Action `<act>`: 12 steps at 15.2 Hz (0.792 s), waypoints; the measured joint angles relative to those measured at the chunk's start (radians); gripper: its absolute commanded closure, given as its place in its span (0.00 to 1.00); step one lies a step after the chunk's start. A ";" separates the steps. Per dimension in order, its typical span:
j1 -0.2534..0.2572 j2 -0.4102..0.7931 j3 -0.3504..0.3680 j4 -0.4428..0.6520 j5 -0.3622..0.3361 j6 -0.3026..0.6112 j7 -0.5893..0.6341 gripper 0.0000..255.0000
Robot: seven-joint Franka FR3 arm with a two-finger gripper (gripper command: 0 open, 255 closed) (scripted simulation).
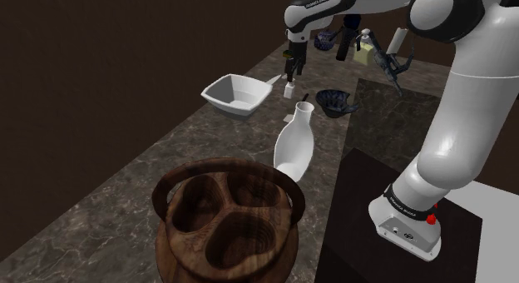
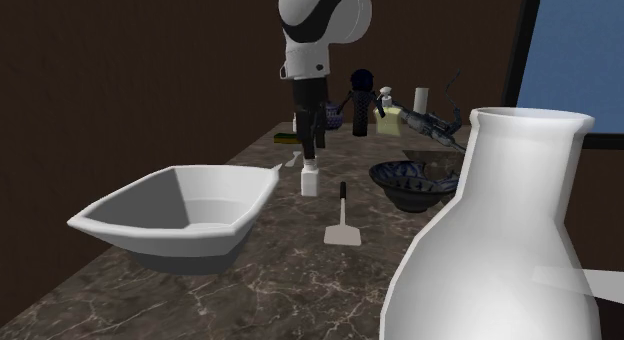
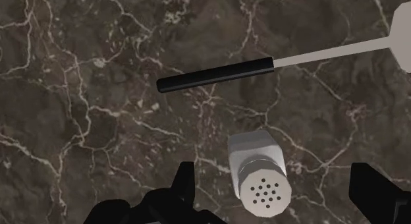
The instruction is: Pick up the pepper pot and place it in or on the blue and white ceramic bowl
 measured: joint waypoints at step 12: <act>-0.002 0.016 0.000 -0.040 0.003 0.056 -0.003 1.00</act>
